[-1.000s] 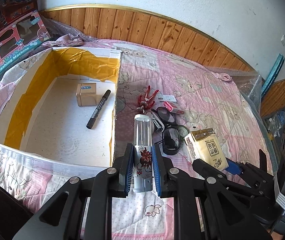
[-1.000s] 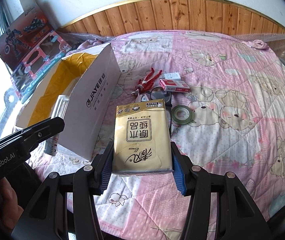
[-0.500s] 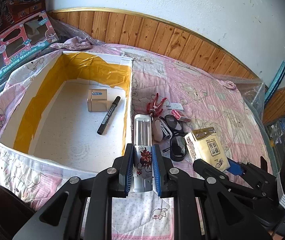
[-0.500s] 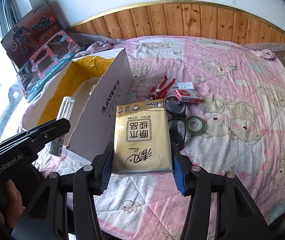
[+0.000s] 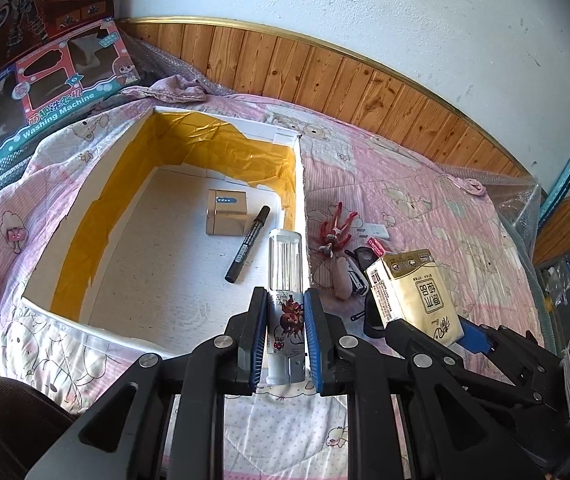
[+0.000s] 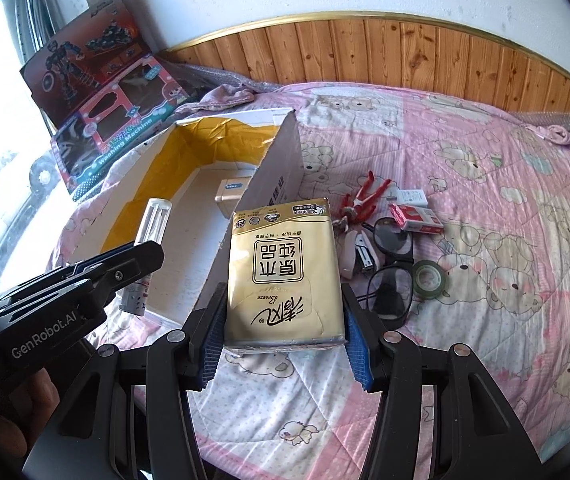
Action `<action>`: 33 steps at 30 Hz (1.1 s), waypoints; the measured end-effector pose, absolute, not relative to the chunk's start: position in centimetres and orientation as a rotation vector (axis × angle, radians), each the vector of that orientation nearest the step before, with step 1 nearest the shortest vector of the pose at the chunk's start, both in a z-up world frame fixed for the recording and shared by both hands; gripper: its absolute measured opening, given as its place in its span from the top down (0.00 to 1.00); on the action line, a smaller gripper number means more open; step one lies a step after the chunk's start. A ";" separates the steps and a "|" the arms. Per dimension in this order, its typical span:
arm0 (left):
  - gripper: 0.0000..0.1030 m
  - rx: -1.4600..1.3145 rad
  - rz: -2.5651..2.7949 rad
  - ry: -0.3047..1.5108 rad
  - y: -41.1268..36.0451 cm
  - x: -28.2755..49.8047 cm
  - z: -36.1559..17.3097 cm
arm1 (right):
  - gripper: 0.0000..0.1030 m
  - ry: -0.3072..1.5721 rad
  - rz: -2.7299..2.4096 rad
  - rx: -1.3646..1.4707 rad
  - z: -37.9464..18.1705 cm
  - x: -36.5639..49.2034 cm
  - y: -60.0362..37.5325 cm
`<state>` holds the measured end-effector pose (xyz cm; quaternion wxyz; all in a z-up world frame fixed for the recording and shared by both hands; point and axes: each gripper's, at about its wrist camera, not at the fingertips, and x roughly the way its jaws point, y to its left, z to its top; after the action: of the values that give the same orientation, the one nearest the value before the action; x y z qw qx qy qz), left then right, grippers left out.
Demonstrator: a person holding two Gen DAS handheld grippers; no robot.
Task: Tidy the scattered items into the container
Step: 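Carry the tissue pack and the floral bottle over the cardboard box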
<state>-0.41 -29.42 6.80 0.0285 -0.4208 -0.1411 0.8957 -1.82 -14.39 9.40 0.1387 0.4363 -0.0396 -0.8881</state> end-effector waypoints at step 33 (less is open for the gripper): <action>0.81 -1.420 2.799 -0.526 -37.3 -3.8 4.4 | 0.47 -0.018 -2.455 1.252 9.2 -5.8 -22.2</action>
<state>-3.77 -37.30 4.45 -0.0205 -0.4461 -0.1652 0.8794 -5.83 -22.25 9.24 0.1918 0.4458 -0.0063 -0.8743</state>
